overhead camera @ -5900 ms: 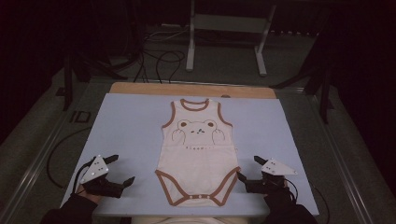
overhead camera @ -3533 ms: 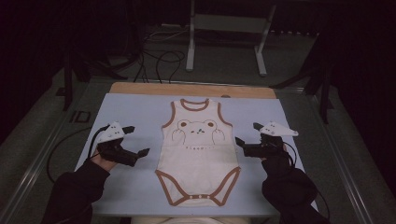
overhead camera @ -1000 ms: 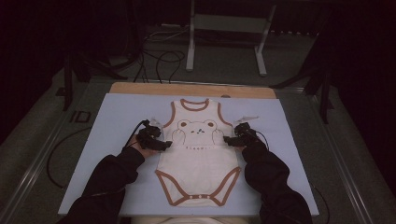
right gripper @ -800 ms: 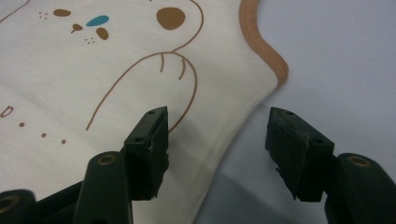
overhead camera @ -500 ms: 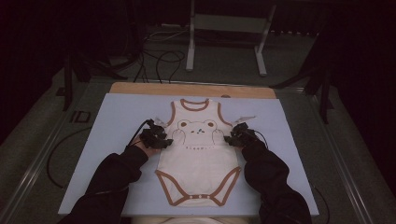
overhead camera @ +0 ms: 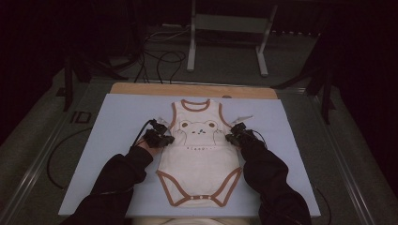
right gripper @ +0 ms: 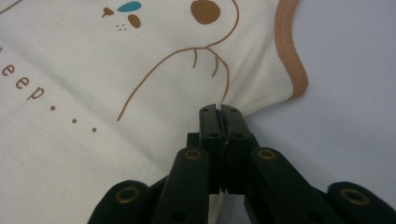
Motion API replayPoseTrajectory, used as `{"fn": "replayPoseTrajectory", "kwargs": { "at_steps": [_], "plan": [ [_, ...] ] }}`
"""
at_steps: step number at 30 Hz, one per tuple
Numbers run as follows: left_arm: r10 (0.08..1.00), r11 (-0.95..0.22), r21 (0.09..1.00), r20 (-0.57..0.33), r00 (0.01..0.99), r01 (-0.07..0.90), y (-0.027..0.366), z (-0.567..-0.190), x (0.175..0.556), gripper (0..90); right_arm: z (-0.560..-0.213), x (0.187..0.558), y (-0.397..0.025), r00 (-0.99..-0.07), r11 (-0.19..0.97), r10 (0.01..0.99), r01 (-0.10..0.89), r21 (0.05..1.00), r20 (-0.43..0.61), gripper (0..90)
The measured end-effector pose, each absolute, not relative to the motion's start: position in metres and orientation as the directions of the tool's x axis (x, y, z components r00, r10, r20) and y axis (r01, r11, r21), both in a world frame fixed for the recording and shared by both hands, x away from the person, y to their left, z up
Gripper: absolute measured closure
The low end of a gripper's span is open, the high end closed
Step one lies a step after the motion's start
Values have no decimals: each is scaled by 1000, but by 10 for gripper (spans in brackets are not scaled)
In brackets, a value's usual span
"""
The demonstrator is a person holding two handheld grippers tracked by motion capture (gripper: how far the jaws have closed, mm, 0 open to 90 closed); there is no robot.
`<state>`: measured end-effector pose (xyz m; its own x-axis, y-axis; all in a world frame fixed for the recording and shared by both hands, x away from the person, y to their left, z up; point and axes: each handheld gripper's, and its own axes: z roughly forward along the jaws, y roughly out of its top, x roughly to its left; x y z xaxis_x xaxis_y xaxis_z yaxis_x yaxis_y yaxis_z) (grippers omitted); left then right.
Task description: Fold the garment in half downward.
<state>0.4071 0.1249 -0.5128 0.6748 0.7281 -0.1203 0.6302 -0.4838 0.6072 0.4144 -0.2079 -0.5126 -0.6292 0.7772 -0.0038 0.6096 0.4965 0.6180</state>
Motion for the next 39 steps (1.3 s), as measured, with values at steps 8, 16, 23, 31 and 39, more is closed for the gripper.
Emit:
{"fn": "replayPoseTrajectory", "kwargs": {
  "at_steps": [8,16,23,31,39],
  "plan": [
    [712,-479,618,-141,688,623,133,-507,407,892,-506,411,-212,-630,490,776,596,637,-8,897],
    [685,-487,647,-134,716,587,136,-497,404,890,-493,407,-215,-642,488,767,568,663,-14,897],
    [682,-488,653,-131,720,580,138,-491,401,890,-487,402,-215,-649,489,760,553,674,-19,897],
    [666,-505,666,-103,738,549,137,-481,392,892,-475,393,-216,-660,488,751,523,699,-30,897],
    [660,-516,678,-76,747,525,139,-471,381,891,-460,378,-218,-670,488,741,490,722,-46,897]
  ]
}}
